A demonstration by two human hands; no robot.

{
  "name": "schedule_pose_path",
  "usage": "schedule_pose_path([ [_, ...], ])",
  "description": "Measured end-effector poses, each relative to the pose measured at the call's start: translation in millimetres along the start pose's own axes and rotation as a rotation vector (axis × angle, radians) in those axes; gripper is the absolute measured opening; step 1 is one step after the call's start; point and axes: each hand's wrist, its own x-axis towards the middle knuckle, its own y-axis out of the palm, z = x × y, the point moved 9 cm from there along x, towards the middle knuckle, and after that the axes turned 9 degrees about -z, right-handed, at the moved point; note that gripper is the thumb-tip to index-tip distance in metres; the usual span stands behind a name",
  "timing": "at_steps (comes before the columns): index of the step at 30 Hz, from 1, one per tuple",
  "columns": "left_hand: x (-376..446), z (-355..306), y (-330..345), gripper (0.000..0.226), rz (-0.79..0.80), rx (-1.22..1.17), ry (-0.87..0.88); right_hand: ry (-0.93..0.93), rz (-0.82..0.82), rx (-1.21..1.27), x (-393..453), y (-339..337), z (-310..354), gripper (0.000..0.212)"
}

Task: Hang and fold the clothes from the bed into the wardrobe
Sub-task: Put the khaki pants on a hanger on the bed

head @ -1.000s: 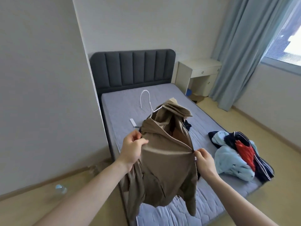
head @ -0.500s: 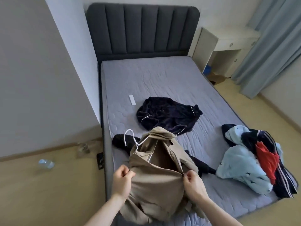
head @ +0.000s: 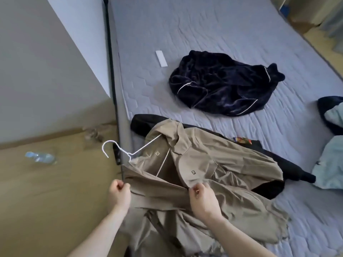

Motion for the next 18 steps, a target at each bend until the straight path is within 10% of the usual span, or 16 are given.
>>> schedule_pose_path([
  [5,21.8,25.1,24.0,0.023,0.155,0.493,0.022,0.001,0.038,0.000,18.7,56.0,-2.1,0.022],
  [8,-9.8,-21.2,25.9,0.037,0.045,0.515,0.517,-0.011,0.067,0.014,16.9,66.1,-7.4,0.015],
  [10,-50.9,-39.2,56.8,0.035,0.287,0.505,0.762,-0.032,0.087,-0.025,16.1,70.1,-14.3,0.010],
  [13,-86.3,-26.6,106.8,0.029,0.607,0.628,0.731,-0.046,0.105,-0.128,18.9,69.2,-29.5,0.030],
  [18,-91.0,-18.8,154.0,0.034,0.534,0.711,0.642,-0.060,0.097,-0.190,28.2,74.3,-49.9,0.042],
])
